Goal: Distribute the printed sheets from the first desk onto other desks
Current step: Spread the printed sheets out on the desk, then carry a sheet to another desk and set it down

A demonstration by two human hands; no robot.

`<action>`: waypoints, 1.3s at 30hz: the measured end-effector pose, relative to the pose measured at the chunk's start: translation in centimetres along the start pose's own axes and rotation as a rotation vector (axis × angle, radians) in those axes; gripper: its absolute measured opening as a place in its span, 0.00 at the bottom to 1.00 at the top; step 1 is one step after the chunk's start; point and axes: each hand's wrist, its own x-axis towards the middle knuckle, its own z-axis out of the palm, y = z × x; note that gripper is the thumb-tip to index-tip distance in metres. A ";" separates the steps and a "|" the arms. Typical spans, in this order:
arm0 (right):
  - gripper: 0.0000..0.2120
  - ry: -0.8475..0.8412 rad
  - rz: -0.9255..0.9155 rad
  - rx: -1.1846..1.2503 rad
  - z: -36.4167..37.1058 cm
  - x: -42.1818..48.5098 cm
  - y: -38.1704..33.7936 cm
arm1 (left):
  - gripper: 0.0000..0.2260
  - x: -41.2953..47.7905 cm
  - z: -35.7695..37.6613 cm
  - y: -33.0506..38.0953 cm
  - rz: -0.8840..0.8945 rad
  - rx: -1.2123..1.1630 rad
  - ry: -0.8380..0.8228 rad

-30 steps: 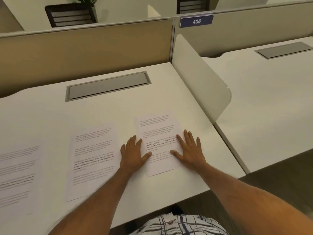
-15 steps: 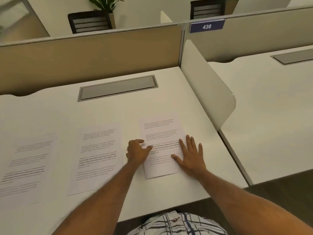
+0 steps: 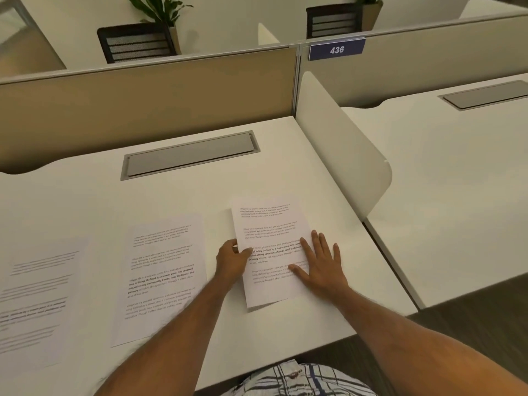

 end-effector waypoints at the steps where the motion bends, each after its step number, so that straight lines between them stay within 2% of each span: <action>1: 0.45 -0.003 0.000 0.007 -0.1 0.0 0.0 | 0.13 0.0 0.0 -0.2 0.016 0.035 -0.025; 4: 0.43 0.028 0.019 0.112 -0.6 0.1 -0.2 | 0.13 0.0 0.1 -0.3 0.052 0.080 -0.035; 8: 0.46 0.192 0.145 0.485 -2.1 0.5 -1.0 | 0.12 0.1 -0.4 -0.5 0.095 0.024 -0.059; 11: 0.46 0.232 0.259 0.805 -3.6 1.1 -1.4 | 0.10 0.2 -0.8 -0.7 0.116 -0.043 -0.088; 13: 0.42 0.241 0.337 0.960 -4.7 1.5 -1.2 | 0.10 0.2 -0.7 -0.7 0.125 -0.079 -0.107; 15: 0.32 0.251 0.377 1.052 -5.3 1.6 -0.8 | 0.11 0.1 -0.3 -0.4 0.124 -0.100 -0.141; 18: 0.14 0.312 0.359 1.090 -5.3 0.6 -0.2 | 0.11 0.2 0.5 0.0 0.120 -0.108 -0.206; 20: 0.10 0.383 0.383 1.084 -5.1 -0.7 0.3 | 0.10 0.3 1.3 0.3 0.128 -0.097 -0.253; 32: 0.08 0.647 0.607 1.141 -3.6 -10.9 5.9 | 0.10 -2.6 10.7 1.9 0.207 0.029 -0.562; 39: 0.06 0.776 0.753 1.190 -3.9 -14.9 12.4 | 0.09 -5.5 18.5 3.9 0.253 0.077 -0.650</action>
